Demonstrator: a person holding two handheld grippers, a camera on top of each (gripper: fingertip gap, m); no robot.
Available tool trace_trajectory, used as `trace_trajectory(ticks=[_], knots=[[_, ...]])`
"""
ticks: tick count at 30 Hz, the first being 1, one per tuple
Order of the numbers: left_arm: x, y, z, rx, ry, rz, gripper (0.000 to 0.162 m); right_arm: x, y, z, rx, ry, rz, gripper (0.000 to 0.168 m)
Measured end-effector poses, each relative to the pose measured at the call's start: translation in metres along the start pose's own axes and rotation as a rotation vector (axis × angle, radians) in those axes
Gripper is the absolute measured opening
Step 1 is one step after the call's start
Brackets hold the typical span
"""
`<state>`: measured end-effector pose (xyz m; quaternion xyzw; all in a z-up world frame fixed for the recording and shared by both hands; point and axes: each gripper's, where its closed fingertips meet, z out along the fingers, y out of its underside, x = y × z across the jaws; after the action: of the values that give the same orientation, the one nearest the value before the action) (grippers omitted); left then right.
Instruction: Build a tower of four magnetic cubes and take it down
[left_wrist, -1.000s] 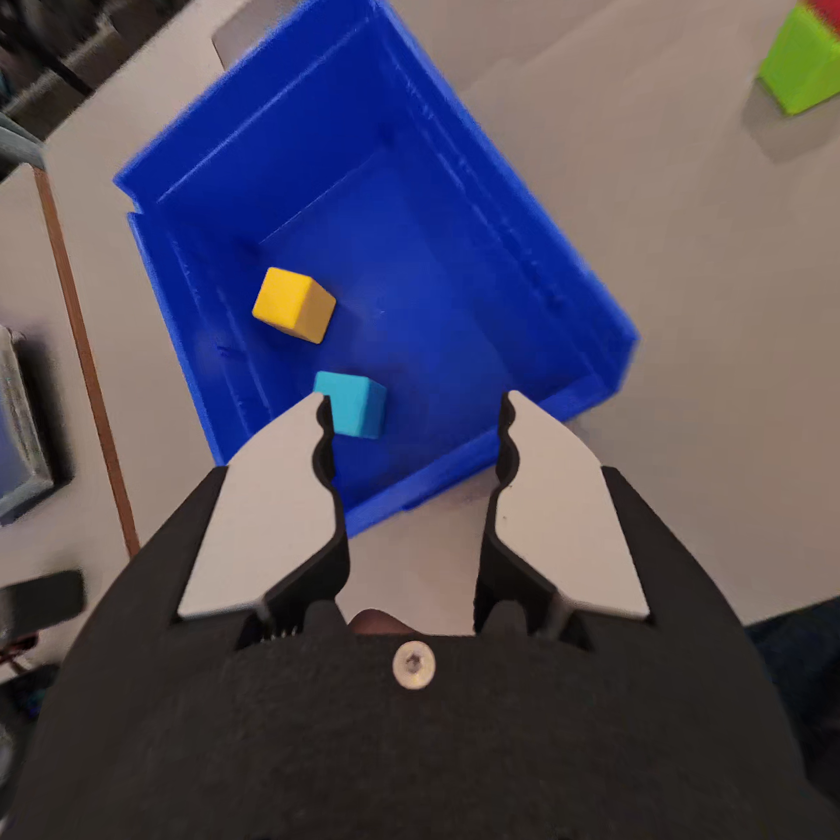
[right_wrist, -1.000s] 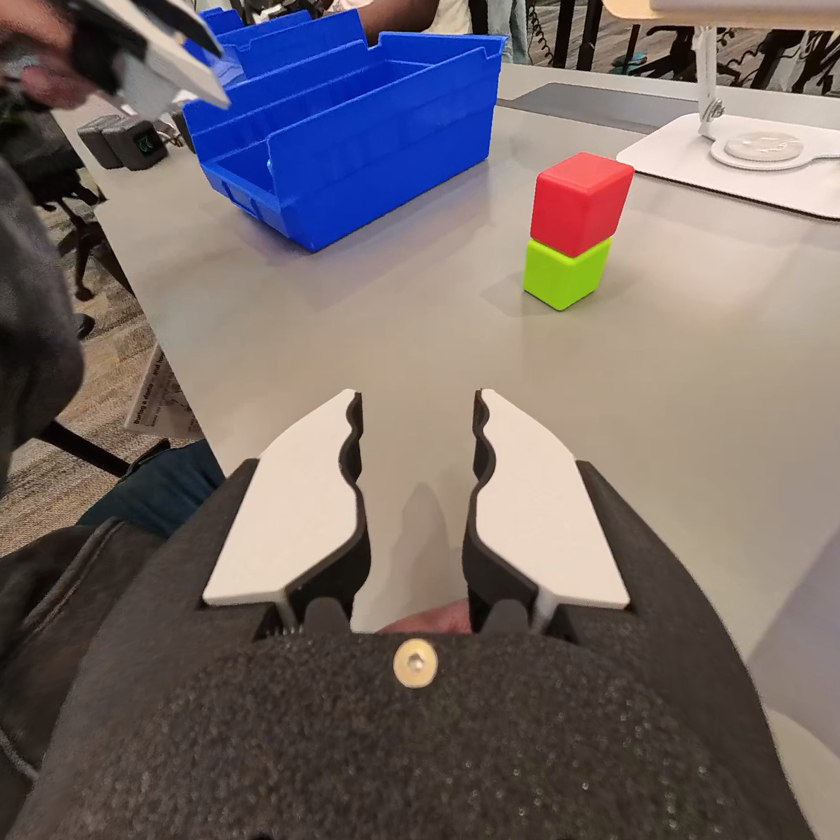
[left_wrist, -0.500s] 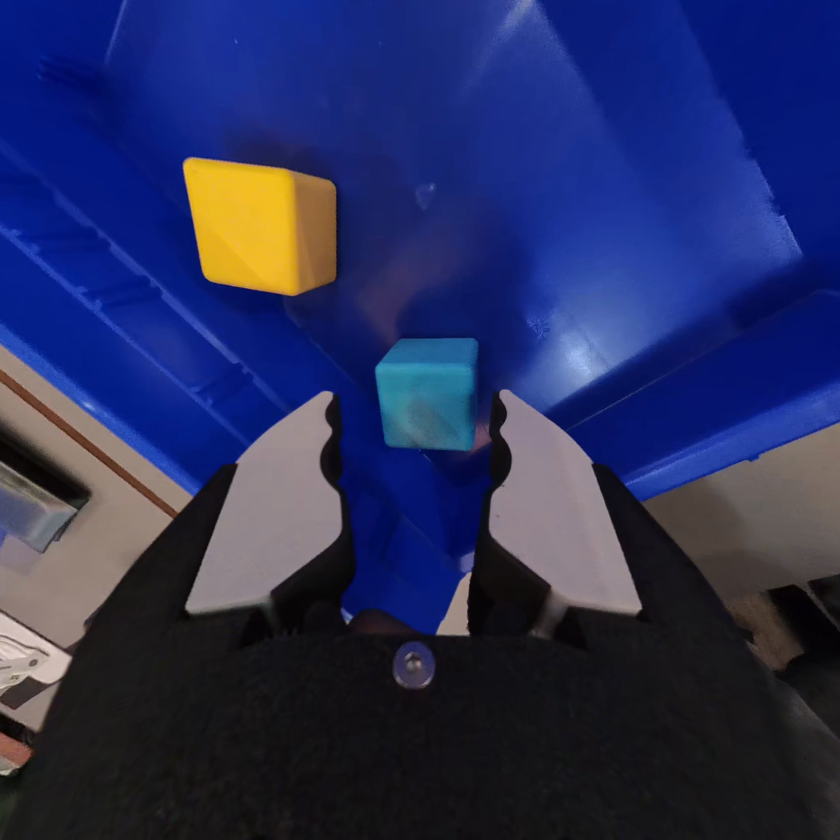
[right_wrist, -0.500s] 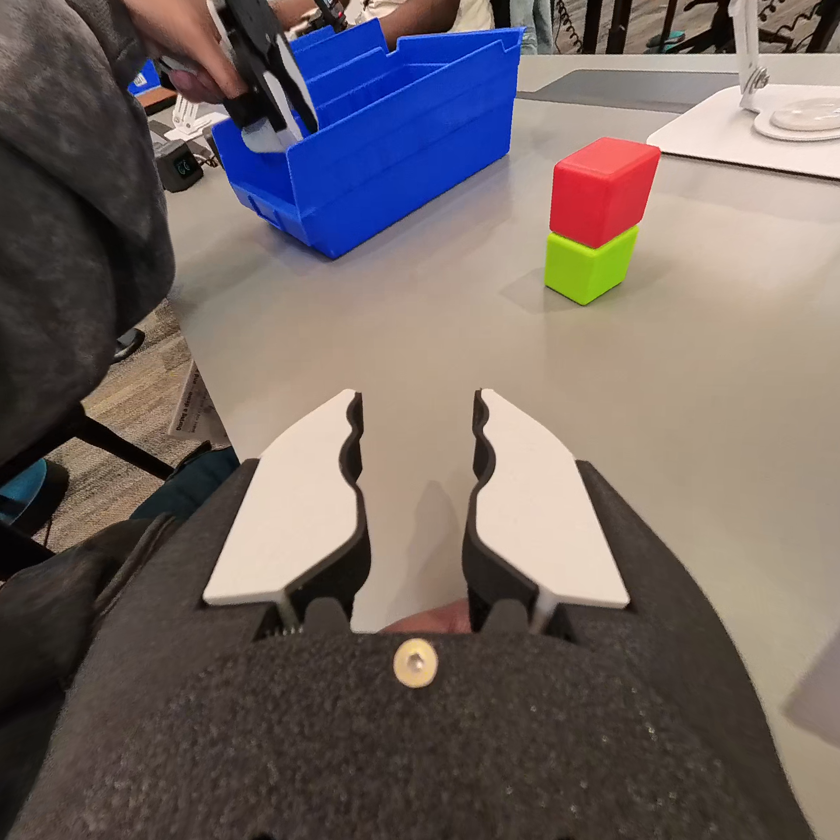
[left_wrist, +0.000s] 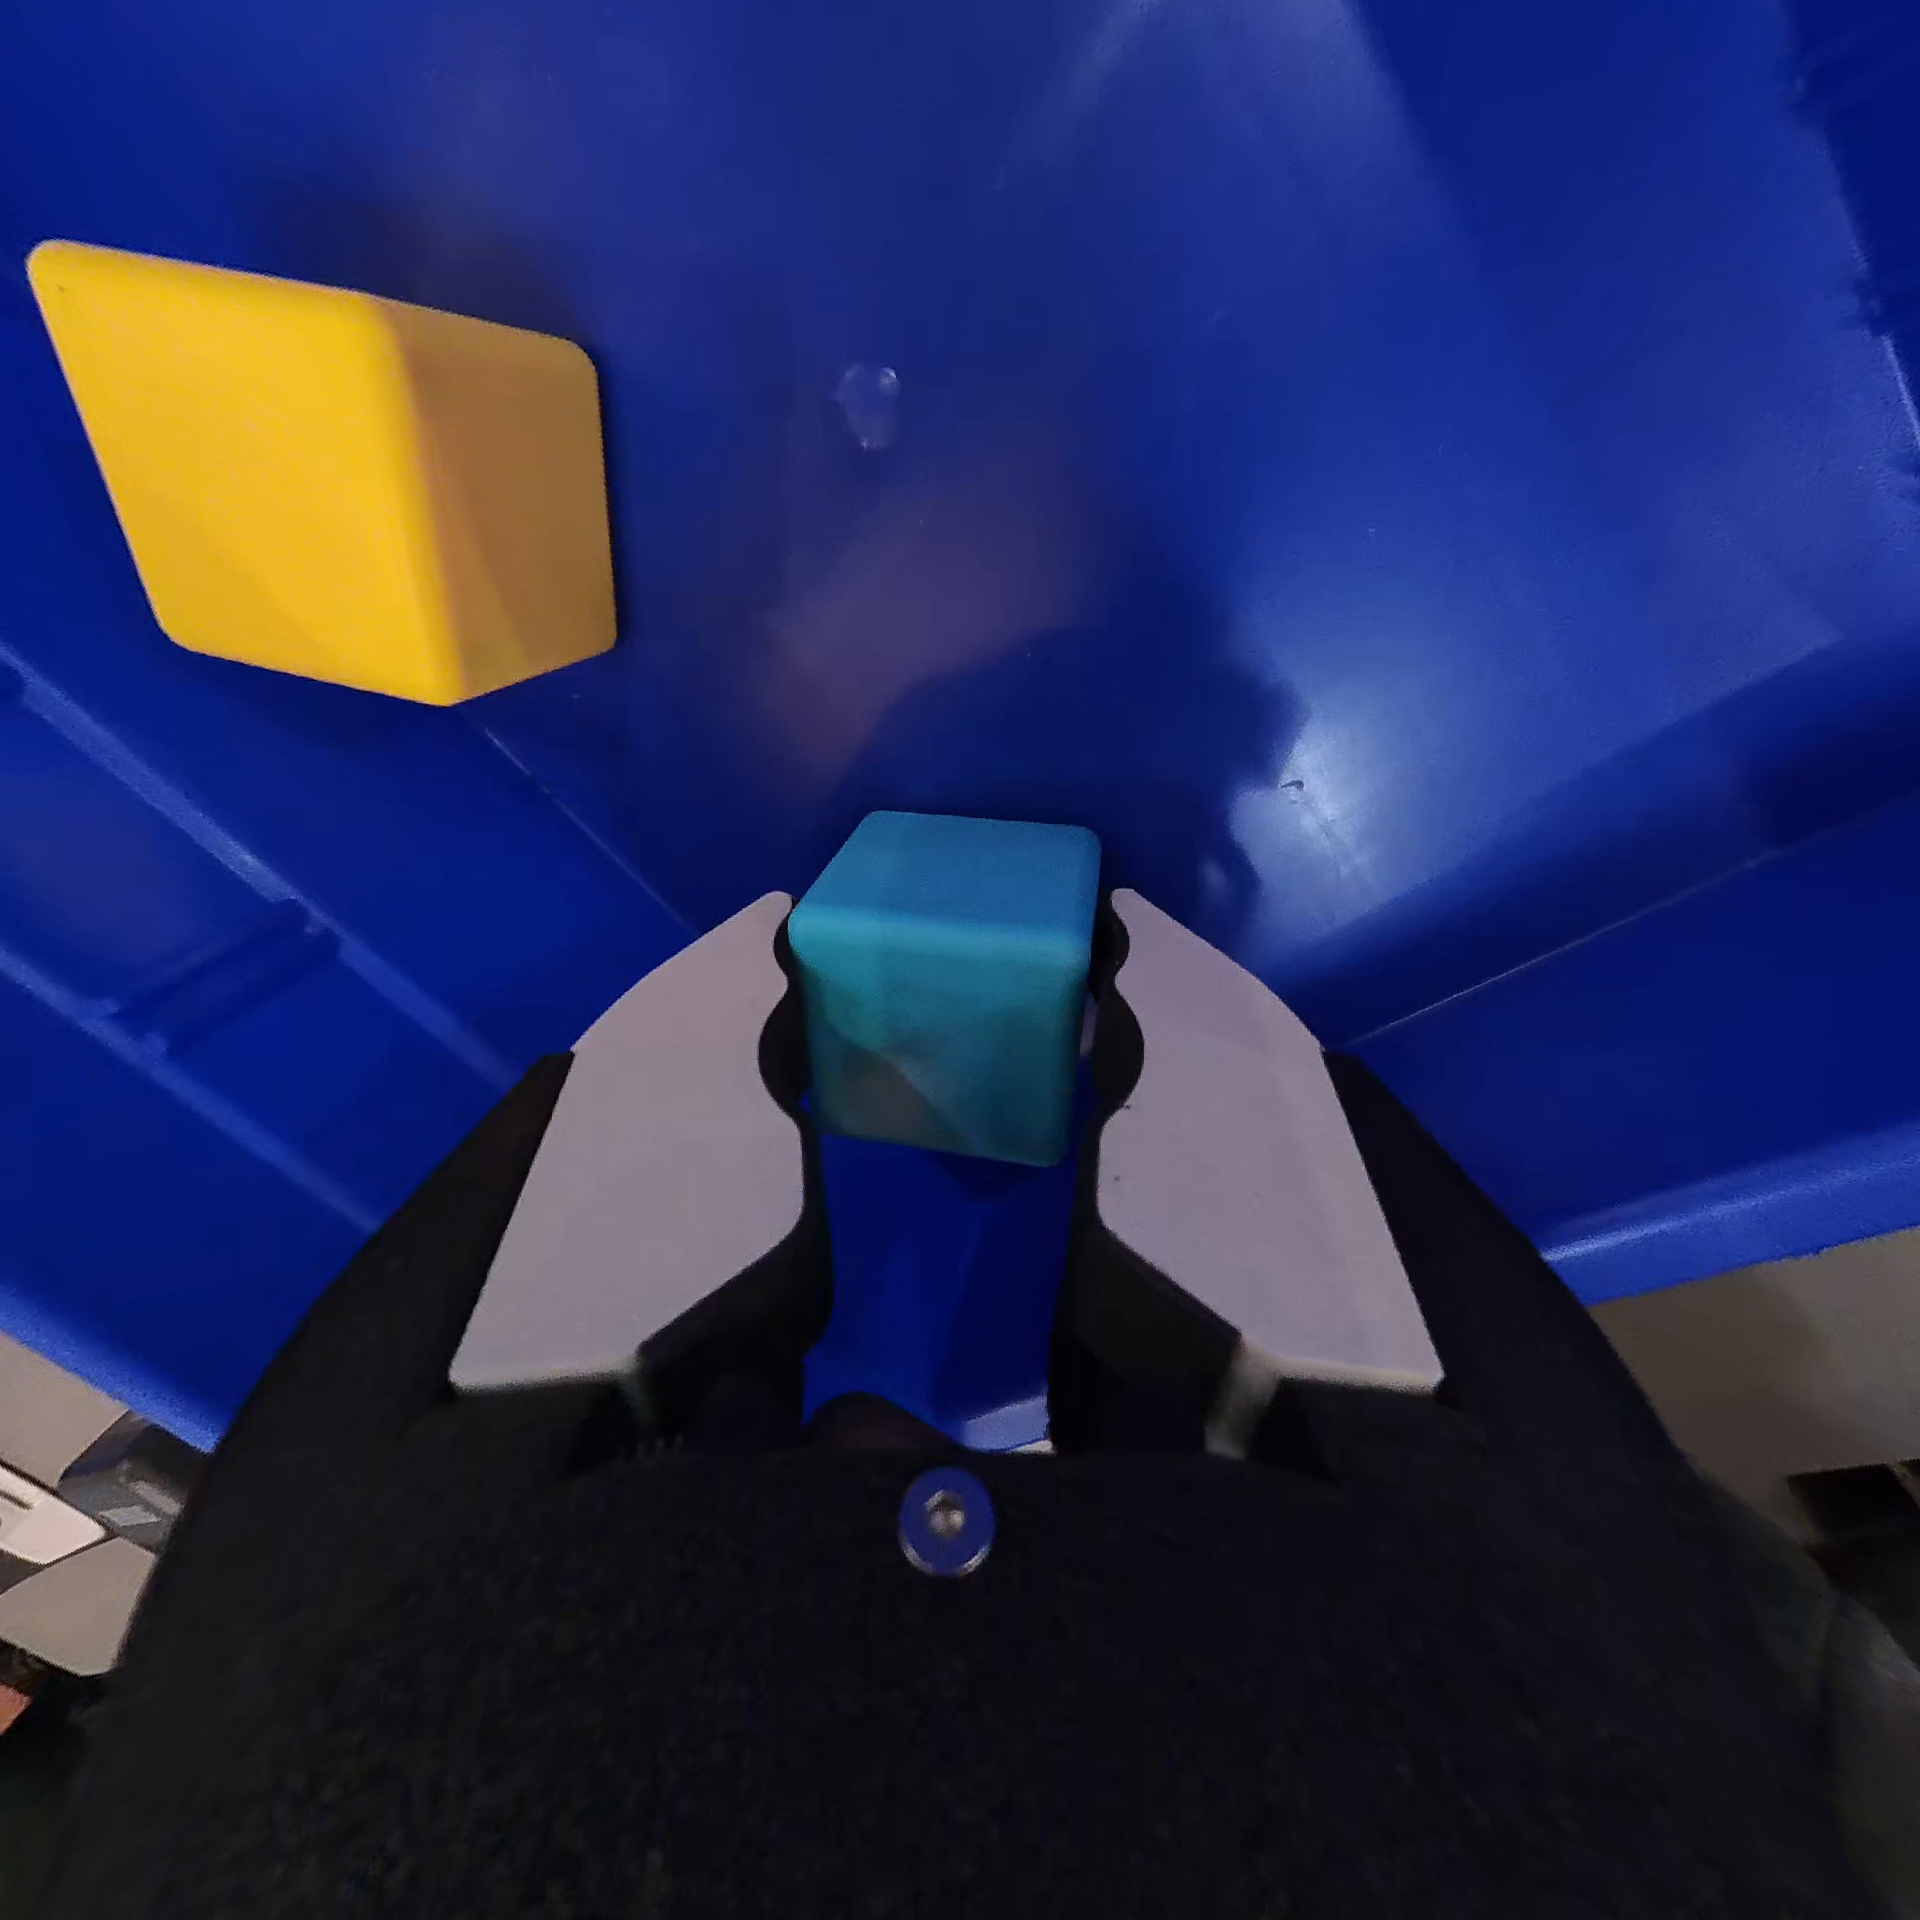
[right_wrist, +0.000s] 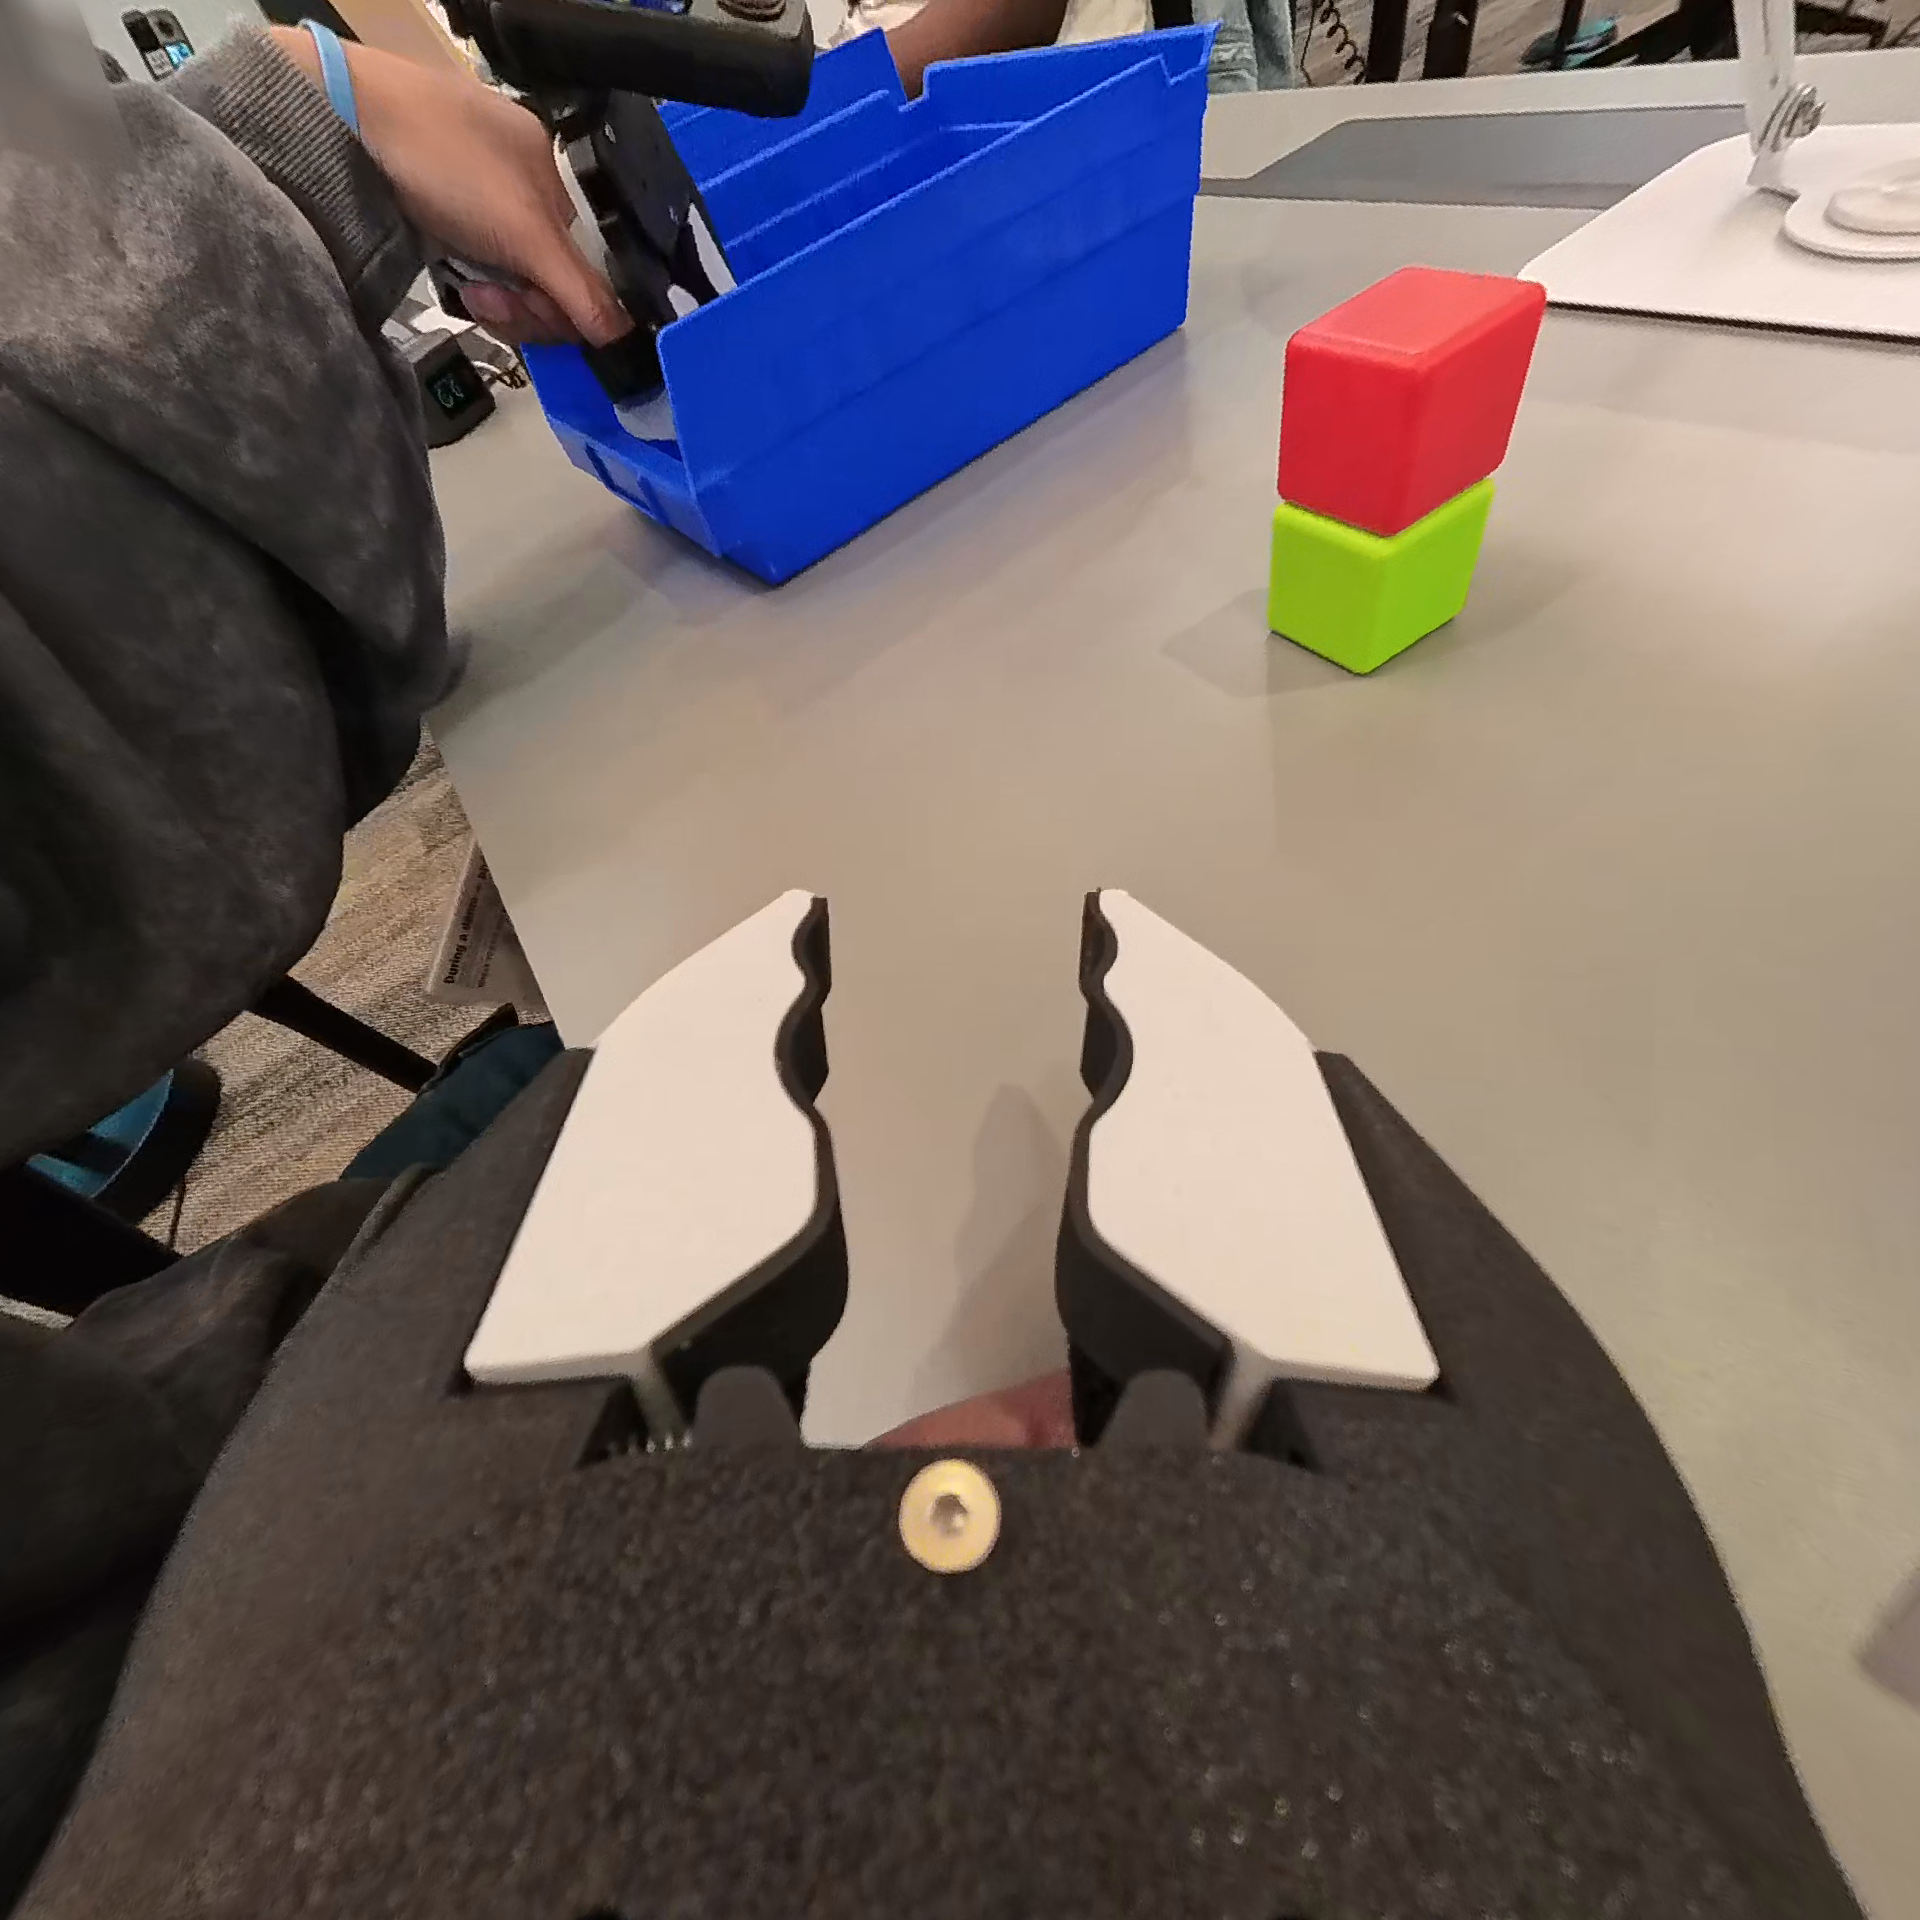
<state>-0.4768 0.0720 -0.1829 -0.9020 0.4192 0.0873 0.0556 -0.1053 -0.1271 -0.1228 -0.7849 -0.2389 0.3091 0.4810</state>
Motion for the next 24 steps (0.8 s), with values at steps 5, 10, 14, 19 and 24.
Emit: trace_trajectory(ticks=[5,10,14,19,24], knots=[[-0.001,-0.007,-0.009,0.048,-0.037,0.04,0.051,-0.002,-0.002,-0.001,0.003,-0.002,-0.003,0.046],[-0.004,-0.017,-0.06,0.174,-0.112,0.064,0.051,-0.002,-0.004,-0.002,0.01,0.009,-0.011,0.046],[0.012,-0.045,-0.131,0.403,-0.155,0.133,0.051,0.001,-0.006,-0.005,0.015,0.022,-0.013,0.046],[0.076,-0.107,-0.211,0.768,-0.073,0.295,0.051,0.001,-0.01,-0.008,0.016,0.044,-0.041,0.046],[0.134,-0.166,-0.208,0.726,0.026,0.486,0.051,-0.004,-0.009,-0.007,0.002,0.057,-0.077,0.046]])
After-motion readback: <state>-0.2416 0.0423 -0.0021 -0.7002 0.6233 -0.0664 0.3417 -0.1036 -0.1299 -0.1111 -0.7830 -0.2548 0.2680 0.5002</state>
